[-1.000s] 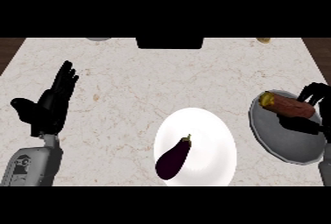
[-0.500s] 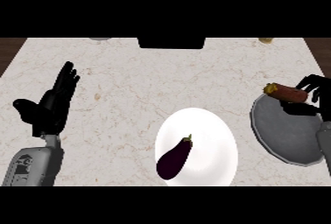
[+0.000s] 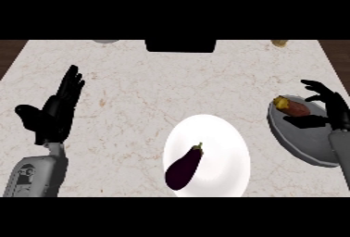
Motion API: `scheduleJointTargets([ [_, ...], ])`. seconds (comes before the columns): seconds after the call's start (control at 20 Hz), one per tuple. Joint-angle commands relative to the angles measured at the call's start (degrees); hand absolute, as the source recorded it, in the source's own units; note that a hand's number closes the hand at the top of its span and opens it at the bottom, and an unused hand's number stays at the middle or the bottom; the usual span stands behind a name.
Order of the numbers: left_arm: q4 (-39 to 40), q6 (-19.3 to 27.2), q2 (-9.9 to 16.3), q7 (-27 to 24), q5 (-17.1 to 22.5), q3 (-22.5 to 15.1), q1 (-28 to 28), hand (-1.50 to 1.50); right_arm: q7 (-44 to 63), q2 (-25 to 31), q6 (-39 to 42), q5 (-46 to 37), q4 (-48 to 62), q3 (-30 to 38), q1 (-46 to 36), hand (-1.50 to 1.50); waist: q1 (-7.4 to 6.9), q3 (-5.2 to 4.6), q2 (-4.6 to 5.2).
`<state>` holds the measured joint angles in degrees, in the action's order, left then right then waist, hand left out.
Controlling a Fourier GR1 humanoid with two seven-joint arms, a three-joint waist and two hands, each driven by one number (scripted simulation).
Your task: Pick the sweet potato from the plate and place it in the pan
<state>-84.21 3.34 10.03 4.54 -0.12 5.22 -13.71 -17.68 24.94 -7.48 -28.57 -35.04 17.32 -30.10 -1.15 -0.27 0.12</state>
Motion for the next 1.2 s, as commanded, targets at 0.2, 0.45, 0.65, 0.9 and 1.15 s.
scheduleJointTargets([
  [0.2,-0.4,0.1,-0.3,-0.2,-0.5,-0.1,0.9,0.0,-12.7,-1.2,-1.4,9.8,0.8,8.1,0.8,-1.5,0.9,0.35,-0.02],
  [0.45,0.9,-1.8,2.0,-0.5,1.7,2.9,1.5,0.0,-12.8,-0.8,11.3,18.7,-10.3,11.2,12.3,-1.5,2.62,0.18,-0.59],
  [0.65,-0.4,-0.2,1.1,0.0,0.6,2.3,2.9,0.0,-13.9,2.3,25.4,25.1,-18.3,12.8,21.1,-1.5,3.5,0.12,-0.87],
  [0.9,0.2,-1.2,1.8,-1.8,1.4,3.4,3.1,0.0,-15.1,1.6,34.3,31.9,-32.1,15.4,36.0,-1.5,3.76,0.09,-0.6],
  [1.15,-3.4,1.0,0.5,2.4,0.2,2.1,2.6,0.0,-11.9,2.4,41.9,41.2,-44.7,23.0,49.8,-1.5,3.17,0.16,-0.47],
])
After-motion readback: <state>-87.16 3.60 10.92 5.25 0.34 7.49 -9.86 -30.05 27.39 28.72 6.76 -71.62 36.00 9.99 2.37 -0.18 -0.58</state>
